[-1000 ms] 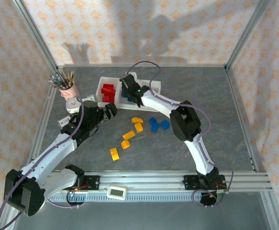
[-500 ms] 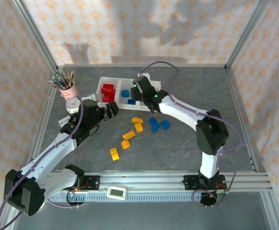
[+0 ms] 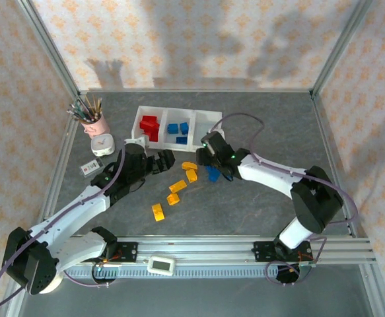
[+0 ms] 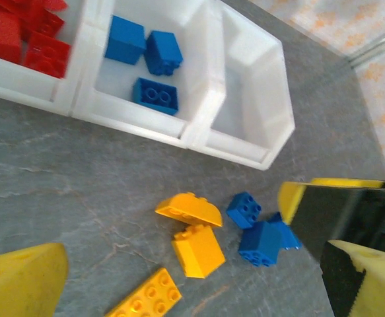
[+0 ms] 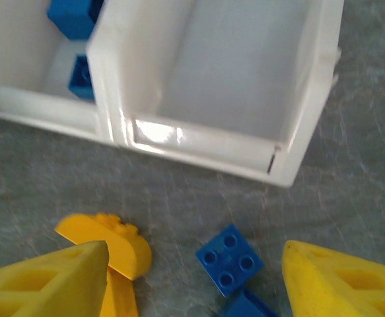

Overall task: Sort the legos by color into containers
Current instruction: Pick up the lego from the center of the table.

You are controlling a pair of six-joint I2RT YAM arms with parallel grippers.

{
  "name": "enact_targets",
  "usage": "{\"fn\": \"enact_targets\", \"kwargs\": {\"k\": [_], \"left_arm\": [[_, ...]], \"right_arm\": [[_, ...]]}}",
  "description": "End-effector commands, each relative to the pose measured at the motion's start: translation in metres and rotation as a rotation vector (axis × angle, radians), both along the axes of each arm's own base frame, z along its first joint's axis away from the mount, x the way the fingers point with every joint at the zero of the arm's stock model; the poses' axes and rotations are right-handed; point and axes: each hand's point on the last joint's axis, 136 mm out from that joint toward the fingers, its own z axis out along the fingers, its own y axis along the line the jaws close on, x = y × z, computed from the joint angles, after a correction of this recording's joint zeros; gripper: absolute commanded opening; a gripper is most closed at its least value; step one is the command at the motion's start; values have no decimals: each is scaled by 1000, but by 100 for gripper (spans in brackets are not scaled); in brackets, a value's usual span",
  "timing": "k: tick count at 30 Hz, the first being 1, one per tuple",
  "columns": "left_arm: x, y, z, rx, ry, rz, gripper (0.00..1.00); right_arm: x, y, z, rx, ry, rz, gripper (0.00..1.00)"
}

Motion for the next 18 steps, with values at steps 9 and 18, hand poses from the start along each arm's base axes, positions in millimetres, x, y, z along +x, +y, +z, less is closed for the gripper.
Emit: {"fn": "enact_targets", "kwargs": {"k": [9,18], "left_arm": [[-3,-17,-11,-69,3,21,99],[-5,-13,-12,-79,2,51,99]], "right_arm": [[-11,-16,-41,-80,61,-5,72],[-19,-4,-64,-103,132,76,73]]}}
